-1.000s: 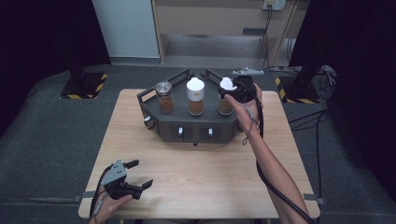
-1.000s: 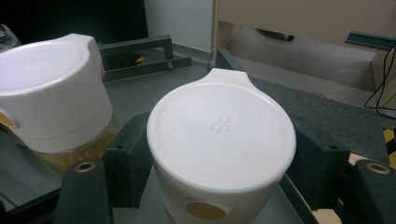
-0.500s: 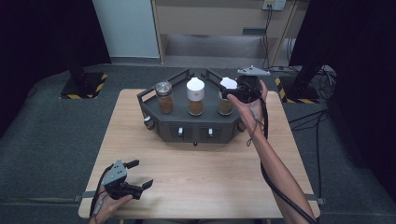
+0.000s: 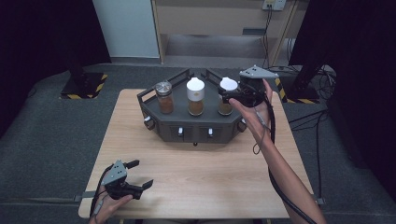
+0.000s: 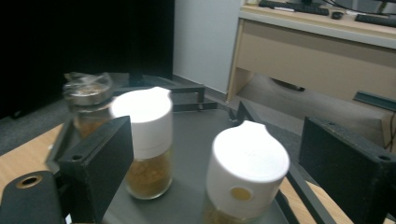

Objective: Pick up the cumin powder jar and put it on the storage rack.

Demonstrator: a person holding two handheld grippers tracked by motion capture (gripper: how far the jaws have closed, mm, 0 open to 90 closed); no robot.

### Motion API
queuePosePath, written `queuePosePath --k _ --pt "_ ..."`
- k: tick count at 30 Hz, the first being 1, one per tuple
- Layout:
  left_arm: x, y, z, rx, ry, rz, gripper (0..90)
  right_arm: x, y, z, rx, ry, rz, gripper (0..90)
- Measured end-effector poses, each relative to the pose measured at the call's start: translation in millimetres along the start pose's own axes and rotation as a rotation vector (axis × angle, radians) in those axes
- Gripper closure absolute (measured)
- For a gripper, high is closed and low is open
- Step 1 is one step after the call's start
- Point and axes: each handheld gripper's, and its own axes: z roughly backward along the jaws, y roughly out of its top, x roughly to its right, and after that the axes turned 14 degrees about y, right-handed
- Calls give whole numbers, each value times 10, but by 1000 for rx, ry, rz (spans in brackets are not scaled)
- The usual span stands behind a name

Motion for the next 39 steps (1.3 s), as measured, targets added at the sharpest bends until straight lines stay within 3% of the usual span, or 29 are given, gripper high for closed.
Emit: queuePosePath --k 7,13,30,39 --pt "-4 -2 5 0 3 9 29 -73 -73 197 15 43 17 73" --pt "-14 -20 12 12 3 19 29 -88 -288 433 19 77 21 61" --pt "1 -15 17 10 5 10 27 -118 -1142 1090 37 156 24 46" --pt "0 -16 16 14 -2 3 25 -199 -1533 1326 27 159 14 44"
